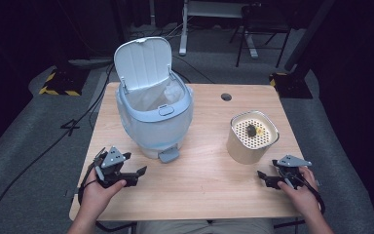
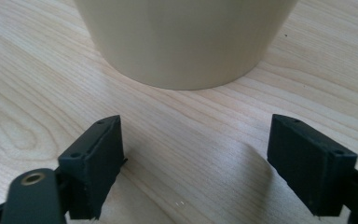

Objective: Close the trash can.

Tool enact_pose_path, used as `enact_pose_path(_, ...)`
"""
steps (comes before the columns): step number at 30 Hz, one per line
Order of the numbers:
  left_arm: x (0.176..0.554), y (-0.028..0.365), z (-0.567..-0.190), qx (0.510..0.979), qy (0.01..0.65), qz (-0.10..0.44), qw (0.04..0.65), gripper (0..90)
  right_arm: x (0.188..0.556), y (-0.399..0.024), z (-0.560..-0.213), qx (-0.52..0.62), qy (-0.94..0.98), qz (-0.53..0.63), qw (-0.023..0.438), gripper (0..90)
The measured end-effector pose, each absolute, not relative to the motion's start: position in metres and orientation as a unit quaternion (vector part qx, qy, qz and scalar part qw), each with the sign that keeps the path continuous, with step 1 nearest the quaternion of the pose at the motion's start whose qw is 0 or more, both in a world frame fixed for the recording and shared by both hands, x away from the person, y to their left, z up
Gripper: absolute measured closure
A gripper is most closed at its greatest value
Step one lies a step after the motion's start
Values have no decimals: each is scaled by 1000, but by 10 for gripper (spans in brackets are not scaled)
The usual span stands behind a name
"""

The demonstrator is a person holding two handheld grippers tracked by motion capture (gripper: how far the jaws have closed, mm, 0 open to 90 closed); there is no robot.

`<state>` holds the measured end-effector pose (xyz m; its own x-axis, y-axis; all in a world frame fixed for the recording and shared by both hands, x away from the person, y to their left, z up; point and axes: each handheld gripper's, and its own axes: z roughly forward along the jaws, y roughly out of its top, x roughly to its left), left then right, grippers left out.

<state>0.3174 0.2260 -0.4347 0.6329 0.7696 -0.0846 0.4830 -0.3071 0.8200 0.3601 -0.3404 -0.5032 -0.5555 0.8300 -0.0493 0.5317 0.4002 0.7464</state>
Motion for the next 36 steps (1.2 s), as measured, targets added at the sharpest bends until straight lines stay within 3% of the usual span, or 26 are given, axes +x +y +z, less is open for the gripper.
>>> enact_pose_path(18, 328, 245, -341, 783, 340, 197, 482, 239, 366, -338, -504, 449, 799, 347, 198, 136)
enact_pose_path(28, 347, 246, -288, 768, 355, 229, 481, 233, 367, -338, -504, 449, 800, 346, 198, 136)
enact_pose_path(36, 366, 250, -259, 721, 374, 257, 523, 238, 367, -337, -504, 449, 799, 347, 199, 136)
